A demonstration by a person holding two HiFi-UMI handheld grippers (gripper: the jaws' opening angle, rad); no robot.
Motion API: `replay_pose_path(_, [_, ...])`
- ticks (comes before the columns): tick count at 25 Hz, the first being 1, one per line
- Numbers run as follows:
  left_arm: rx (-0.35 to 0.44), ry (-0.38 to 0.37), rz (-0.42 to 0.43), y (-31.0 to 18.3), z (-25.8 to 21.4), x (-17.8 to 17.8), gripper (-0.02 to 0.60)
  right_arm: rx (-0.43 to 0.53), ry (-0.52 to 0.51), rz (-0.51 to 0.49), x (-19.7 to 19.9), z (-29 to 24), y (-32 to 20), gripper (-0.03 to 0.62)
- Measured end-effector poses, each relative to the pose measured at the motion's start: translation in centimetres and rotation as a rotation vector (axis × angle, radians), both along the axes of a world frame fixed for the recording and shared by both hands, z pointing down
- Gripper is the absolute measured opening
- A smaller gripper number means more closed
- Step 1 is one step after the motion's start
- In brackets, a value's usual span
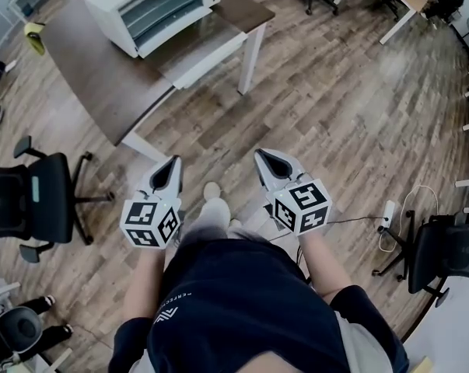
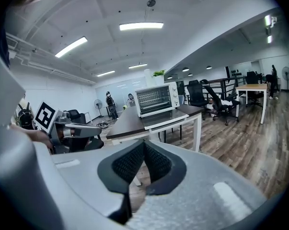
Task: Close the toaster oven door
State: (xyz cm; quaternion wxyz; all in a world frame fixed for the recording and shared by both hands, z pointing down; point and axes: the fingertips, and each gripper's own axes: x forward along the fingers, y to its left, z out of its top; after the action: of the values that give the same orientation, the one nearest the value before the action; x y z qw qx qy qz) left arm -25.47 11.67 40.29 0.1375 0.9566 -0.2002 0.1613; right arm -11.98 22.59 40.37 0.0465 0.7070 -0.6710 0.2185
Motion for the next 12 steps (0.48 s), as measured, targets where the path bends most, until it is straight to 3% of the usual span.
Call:
replay_pose_path(4, [0.017,-0.021,0.004,-1.4,0.7,1.8,0.017,-0.003,-0.014,-0.006,1.8,0.7,-1.8,0.005])
replay_pose_path(12, [-0.047,-0.012,0.030,-5.9,3.0,7.4,0.017,-0.024,0.019,-0.058,5.5,0.8,-6.8,0.005])
